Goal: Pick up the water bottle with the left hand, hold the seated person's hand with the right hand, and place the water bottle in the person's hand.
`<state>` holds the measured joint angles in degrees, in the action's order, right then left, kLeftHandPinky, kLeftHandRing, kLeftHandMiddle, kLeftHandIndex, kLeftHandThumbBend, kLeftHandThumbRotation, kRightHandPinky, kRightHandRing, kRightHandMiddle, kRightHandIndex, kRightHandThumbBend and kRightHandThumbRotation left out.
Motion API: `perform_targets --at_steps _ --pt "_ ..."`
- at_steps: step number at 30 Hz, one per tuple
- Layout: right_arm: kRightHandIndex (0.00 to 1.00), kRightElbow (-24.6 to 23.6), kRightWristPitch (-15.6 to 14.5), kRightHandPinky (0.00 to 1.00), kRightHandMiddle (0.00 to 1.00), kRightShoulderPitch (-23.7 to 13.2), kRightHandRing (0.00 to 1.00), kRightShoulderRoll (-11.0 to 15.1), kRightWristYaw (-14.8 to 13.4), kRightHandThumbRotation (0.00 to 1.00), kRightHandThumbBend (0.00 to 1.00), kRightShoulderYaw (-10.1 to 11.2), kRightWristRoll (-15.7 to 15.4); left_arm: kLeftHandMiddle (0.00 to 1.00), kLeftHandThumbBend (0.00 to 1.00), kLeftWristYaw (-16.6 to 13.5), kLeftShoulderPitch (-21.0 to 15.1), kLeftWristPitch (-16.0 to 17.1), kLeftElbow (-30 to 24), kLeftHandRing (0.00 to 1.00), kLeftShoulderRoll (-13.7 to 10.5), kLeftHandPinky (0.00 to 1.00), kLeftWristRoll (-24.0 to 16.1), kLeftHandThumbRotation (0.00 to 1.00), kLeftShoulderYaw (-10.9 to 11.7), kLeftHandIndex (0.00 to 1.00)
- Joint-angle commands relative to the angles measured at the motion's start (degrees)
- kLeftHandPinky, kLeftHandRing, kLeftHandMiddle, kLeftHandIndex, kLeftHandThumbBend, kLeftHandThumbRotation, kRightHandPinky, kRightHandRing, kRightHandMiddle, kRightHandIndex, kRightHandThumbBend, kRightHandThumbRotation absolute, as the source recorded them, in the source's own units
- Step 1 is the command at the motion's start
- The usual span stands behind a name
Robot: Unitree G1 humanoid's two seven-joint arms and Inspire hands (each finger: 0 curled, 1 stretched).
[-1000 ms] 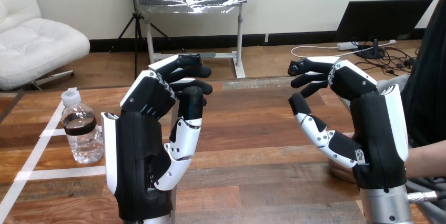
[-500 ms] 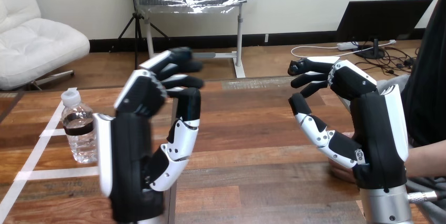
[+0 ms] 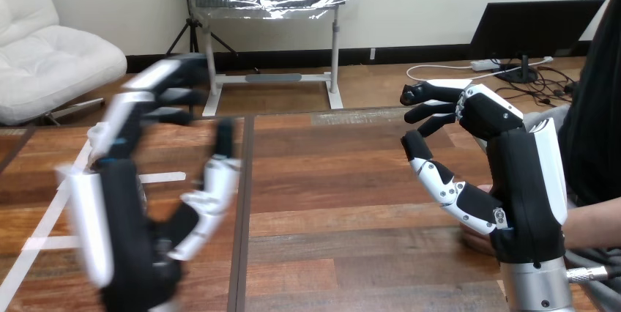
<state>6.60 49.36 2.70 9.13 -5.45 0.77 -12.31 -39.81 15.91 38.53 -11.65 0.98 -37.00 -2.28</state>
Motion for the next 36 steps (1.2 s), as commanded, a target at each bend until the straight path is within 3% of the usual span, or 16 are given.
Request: perform_targets --at_steps 1,7,16,19,24,31,36 --pt "0.63 -0.4 -0.3 0.45 0.65 -3.5 0.57 -0.5 -0.5 0.0 0.42 0.6 -0.2 0.71 0.46 -2.8 0.4 -2.4 -1.1 0.66 1.4 0.57 -3.3 0.24 2.8 0.73" --pt "0.63 0.0 0.1 0.45 0.65 -3.7 0.57 -0.5 -0.7 0.0 0.43 0.6 -0.5 0.78 0.51 -3.7 -0.6 -6.1 -0.4 0.74 -0.4 0.66 -5.4 0.26 5.0 0.79" --pt "0.62 0.9 1.2 0.44 0.64 -4.3 0.57 -0.2 -1.0 0.0 0.42 0.8 -0.9 0.86 0.61 -4.0 -3.3 -9.8 1.9 0.85 -2.7 0.8 -5.2 0.3 7.3 0.87" --pt "0.62 1.0 0.8 0.44 0.64 -4.4 0.56 -0.4 -0.5 0.0 0.43 0.4 0.4 0.89 0.65 -4.0 -4.2 -10.9 2.8 0.88 -3.2 0.84 -4.9 0.31 7.9 0.89" --pt "0.62 0.3 0.2 0.44 0.64 -4.1 0.56 -0.4 -0.7 0.0 0.43 0.6 -0.2 0.92 0.7 -4.1 -6.0 -12.8 4.9 0.92 -4.5 0.89 -4.7 0.37 8.9 0.92" --pt "0.62 1.3 0.8 0.44 0.64 -5.1 0.56 0.0 -1.3 0.0 0.42 1.0 -2.0 0.99 0.82 3.2 -12.6 -20.0 11.6 0.99 -7.0 0.97 4.3 0.53 11.7 0.99" --pt "0.62 1.3 0.8 0.44 0.64 -5.2 0.55 -0.1 -1.3 0.0 0.42 0.9 -1.9 1.0 0.88 6.3 -15.5 -23.6 14.0 0.99 -8.7 0.96 6.6 0.58 12.1 1.0"
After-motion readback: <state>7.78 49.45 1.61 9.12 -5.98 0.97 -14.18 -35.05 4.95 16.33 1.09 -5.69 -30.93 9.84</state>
